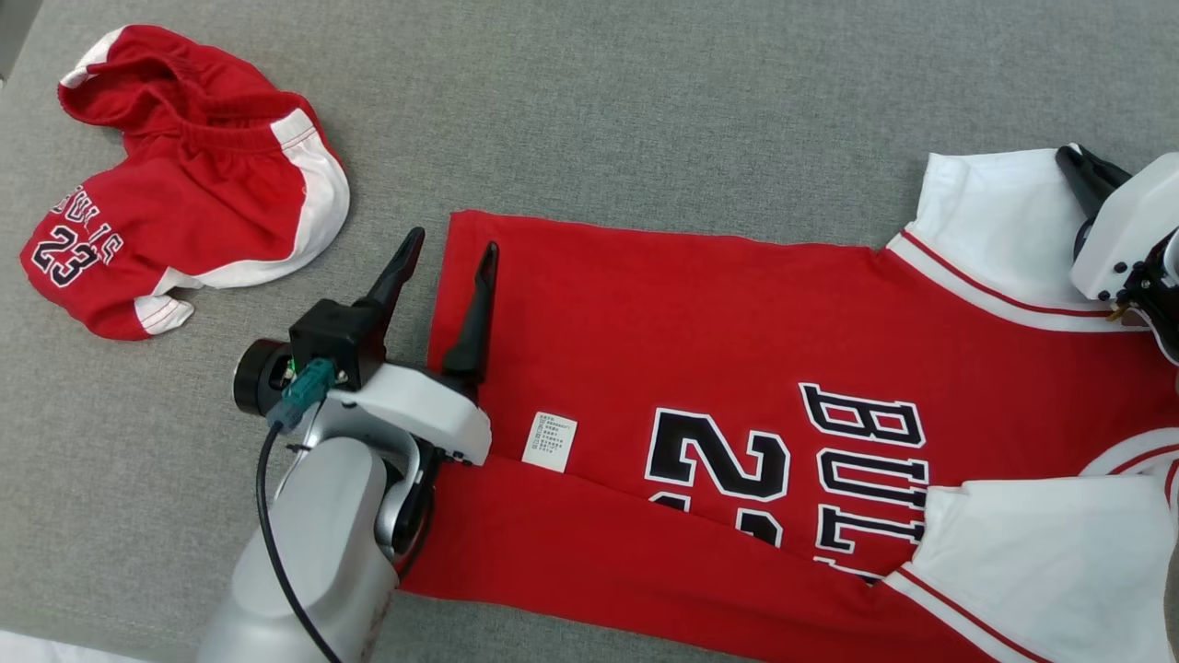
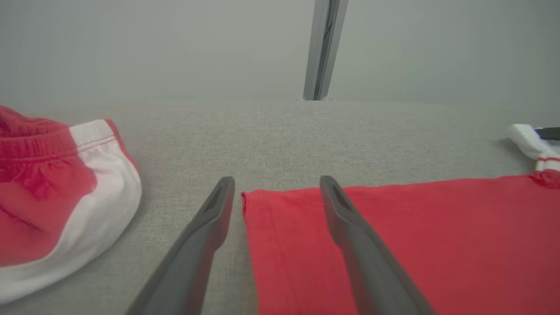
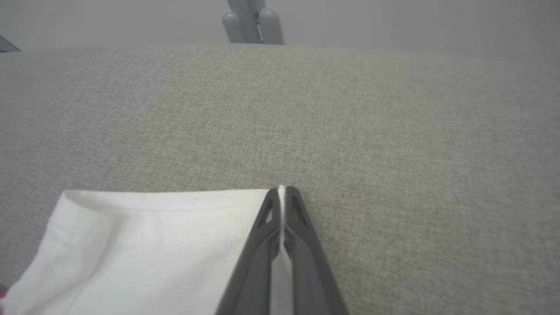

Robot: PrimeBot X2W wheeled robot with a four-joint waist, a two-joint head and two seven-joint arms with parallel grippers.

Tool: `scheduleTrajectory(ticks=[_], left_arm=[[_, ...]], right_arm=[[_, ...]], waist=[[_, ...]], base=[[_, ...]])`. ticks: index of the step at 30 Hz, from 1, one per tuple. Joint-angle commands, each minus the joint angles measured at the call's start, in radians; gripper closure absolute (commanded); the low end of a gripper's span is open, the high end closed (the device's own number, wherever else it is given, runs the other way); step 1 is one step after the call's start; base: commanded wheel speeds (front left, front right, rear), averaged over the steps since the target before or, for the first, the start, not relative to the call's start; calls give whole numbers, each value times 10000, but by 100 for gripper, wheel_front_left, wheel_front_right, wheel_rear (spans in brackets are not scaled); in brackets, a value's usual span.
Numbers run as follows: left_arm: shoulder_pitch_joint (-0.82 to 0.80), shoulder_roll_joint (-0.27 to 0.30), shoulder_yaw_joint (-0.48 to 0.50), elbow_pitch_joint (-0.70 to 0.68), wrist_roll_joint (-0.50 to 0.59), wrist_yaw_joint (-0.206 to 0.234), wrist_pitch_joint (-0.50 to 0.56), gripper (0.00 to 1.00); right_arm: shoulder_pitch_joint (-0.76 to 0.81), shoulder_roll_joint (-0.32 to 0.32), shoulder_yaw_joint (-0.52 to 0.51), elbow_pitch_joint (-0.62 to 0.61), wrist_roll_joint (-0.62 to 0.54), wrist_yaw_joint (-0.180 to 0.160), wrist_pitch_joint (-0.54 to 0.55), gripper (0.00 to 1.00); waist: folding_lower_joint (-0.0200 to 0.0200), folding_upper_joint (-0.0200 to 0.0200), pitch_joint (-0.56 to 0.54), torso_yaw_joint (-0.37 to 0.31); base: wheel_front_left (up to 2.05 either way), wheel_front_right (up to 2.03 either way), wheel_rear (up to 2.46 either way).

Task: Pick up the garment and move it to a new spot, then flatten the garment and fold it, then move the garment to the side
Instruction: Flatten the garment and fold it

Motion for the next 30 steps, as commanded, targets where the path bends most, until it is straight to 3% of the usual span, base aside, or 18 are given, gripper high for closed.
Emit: scheduleTrajectory(ticks=[1,13,30], left_arm=[[-560,52,-28,564,42,-104,59,0],[-2427,85,-501,3095,-51,-291,1378,0],[-3380,50,-800,4532,-416,38,1715,0]], right_arm=[[-29,-47,132,-71,169,0,-175,100],[-86,-121,1085,-260,1073,0,-494,100],[-316,-303,2125,-444,2099,0,-681,100]], waist=[[0,0,37,-77],[0,0,170,-261],[0,0,281,-238]], base=[[0,0,0],[0,0,0],[0,0,0]])
